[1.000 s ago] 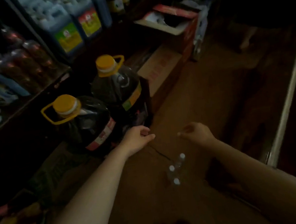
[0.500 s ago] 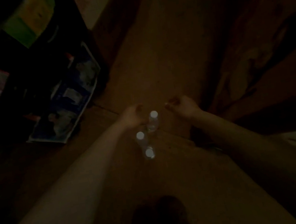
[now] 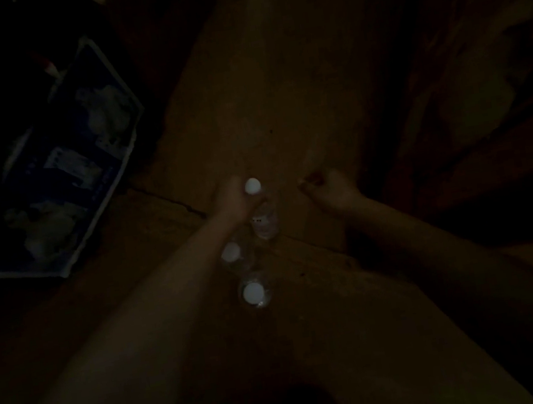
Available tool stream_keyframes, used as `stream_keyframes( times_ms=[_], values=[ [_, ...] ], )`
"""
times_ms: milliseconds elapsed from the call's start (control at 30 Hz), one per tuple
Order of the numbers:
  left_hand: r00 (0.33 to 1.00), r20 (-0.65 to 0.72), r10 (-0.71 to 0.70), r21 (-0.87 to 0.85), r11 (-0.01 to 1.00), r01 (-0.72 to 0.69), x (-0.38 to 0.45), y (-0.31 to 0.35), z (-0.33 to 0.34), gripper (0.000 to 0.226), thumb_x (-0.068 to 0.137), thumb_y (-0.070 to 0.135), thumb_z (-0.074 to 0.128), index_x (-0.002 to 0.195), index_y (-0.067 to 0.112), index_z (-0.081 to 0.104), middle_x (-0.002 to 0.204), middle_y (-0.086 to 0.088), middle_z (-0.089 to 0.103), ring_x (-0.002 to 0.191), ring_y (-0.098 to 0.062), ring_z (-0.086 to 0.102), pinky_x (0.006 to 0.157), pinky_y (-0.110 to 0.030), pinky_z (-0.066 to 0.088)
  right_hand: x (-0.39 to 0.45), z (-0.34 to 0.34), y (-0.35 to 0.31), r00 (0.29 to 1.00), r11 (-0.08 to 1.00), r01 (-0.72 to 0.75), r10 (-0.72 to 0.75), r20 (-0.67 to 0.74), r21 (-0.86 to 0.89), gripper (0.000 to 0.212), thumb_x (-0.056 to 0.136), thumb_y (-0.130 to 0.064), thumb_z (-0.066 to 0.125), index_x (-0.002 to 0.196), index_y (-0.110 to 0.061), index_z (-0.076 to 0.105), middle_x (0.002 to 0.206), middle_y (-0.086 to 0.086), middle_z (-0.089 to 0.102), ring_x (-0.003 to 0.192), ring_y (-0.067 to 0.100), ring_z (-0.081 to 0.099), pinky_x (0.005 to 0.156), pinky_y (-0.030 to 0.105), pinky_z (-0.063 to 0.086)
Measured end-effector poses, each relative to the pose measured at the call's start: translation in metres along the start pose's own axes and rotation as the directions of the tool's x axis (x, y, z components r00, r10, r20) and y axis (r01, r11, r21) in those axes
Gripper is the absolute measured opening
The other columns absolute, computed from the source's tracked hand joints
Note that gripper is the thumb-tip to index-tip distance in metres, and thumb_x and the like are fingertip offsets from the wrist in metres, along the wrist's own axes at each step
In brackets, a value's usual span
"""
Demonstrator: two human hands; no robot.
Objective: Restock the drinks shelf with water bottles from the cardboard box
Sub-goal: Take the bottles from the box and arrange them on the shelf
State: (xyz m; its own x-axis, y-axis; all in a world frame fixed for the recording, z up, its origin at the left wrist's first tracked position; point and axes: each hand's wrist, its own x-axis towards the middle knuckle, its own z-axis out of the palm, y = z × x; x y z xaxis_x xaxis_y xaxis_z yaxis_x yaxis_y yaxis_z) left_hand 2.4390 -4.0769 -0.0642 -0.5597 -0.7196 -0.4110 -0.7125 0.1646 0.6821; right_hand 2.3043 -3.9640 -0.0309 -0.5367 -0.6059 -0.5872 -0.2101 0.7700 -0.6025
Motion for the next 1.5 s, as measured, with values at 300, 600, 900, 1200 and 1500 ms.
stream_keyframes(
  times_ms=[300, 600, 900, 1200, 1500],
  values=[
    [0.991, -0.108, -0.075, -0.129, 0.990, 0.061, -0.046, 0.059, -0.087, 0.038, 0.078, 0.042, 0.073, 0.093, 0.008, 0.065, 0.093, -0.004, 0.068, 0.085, -0.018, 0.065, 0.075, -0.036, 0.057, -0.070, -0.038, -0.073, 0.994, 0.987, 0.098, -0.090, 0.064, -0.125, 0.042, 0.097, -0.036, 0.052, 0.128, -0.008, 0.052, 0.121, 0.011, 0.059, 0.106, 0.023, 0.058, 0.081, 0.031, 0.046],
    [0.964, -0.257, 0.072, -0.024, 0.996, -0.080, -0.155, 0.184, -0.253, 0.047, 0.076, 0.049, 0.073, 0.076, 0.002, 0.064, 0.070, -0.006, 0.064, 0.062, -0.014, 0.059, 0.051, -0.027, 0.041, -0.187, -0.117, -0.202, 0.982, 0.987, 0.141, -0.130, 0.139, -0.077, 0.066, 0.079, -0.030, 0.076, 0.135, -0.015, 0.045, 0.129, 0.006, 0.054, 0.110, 0.020, 0.055, 0.084, 0.030, 0.049],
    [0.905, -0.394, 0.159, 0.091, 0.987, -0.134, -0.280, 0.309, -0.431, 0.055, 0.074, 0.059, 0.069, 0.051, 0.014, 0.047, 0.046, 0.003, 0.043, 0.044, -0.012, 0.045, 0.045, -0.026, 0.030, -0.315, -0.174, -0.353, 0.859, 0.902, 0.420, -0.360, 0.364, -0.100, 0.081, 0.064, -0.031, 0.086, 0.132, -0.018, 0.044, 0.123, 0.000, 0.058, 0.113, 0.020, 0.057, 0.095, 0.040, 0.050],
    [0.819, -0.563, 0.109, 0.121, 0.991, -0.049, -0.392, 0.352, -0.588, 0.066, 0.064, 0.077, 0.062, 0.050, 0.015, 0.045, 0.046, 0.000, 0.043, 0.046, -0.016, 0.048, 0.050, -0.031, 0.033, -0.424, -0.161, -0.488, 0.722, 0.748, 0.663, -0.629, 0.289, -0.027, 0.073, 0.063, -0.042, 0.084, 0.122, -0.020, 0.048, 0.112, -0.008, 0.059, 0.101, 0.013, 0.058, 0.085, 0.033, 0.053],
    [0.686, -0.725, 0.060, 0.207, 0.969, 0.134, -0.486, 0.312, -0.716, 0.071, 0.063, 0.087, 0.048, 0.054, 0.016, 0.050, 0.047, 0.000, 0.046, 0.044, -0.019, 0.052, 0.045, -0.027, 0.027, -0.499, -0.081, -0.612, 0.545, 0.577, 0.817, -0.760, 0.355, -0.019, 0.063, 0.052, -0.056, 0.082, 0.103, -0.022, 0.065, 0.096, -0.008, 0.071, 0.089, 0.006, 0.066, 0.079, 0.034, 0.058]
  ],
)
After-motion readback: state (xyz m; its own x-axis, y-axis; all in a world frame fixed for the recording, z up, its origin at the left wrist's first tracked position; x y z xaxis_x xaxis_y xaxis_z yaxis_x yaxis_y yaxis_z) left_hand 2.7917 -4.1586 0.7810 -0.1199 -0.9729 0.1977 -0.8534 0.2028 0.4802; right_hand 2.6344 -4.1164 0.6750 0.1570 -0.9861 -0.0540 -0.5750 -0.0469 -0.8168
